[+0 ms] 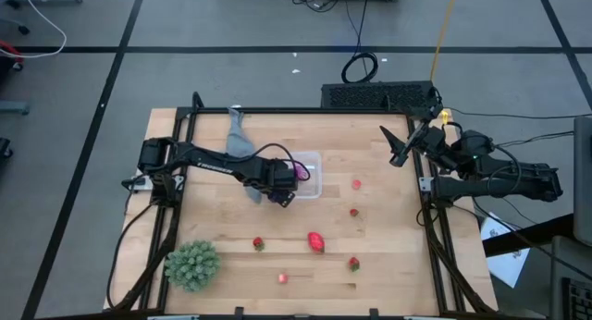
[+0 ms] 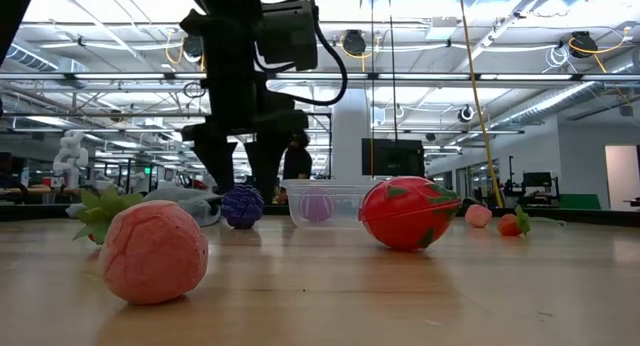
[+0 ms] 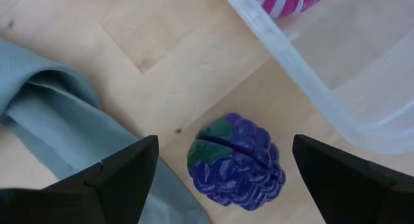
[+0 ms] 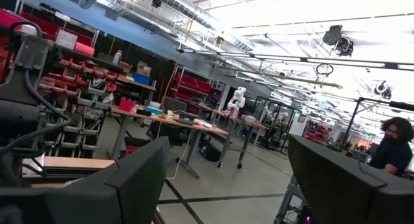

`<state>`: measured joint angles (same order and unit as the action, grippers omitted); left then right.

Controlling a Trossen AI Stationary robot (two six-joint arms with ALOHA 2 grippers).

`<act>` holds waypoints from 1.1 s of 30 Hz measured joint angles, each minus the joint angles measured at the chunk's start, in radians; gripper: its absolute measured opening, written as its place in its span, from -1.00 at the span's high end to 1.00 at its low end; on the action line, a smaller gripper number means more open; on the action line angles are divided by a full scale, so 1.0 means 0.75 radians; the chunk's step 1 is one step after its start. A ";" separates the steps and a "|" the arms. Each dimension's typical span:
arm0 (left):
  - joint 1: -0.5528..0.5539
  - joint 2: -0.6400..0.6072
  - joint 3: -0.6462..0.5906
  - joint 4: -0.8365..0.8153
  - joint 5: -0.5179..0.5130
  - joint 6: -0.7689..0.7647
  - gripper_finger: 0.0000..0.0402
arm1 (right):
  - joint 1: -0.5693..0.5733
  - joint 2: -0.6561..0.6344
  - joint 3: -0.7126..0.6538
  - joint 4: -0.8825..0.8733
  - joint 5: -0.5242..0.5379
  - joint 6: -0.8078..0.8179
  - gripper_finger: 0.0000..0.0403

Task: Pick and placing Produce into tupperware
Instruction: Put the purple grapes into the transparent bin

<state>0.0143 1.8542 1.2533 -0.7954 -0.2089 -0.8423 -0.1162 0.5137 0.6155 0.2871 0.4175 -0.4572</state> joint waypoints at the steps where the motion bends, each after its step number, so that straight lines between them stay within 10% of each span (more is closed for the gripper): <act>1: 0.000 0.000 0.000 0.004 0.000 0.000 -0.81 | 0.000 0.000 0.000 0.000 0.000 0.000 -0.53; 33: 0.021 0.078 -0.001 0.047 0.046 0.048 -0.81 | 0.000 0.000 0.000 0.003 -0.001 0.001 -0.53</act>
<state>0.0299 1.9125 1.2526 -0.7600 -0.1745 -0.8066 -0.1159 0.5136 0.6155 0.2890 0.4168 -0.4568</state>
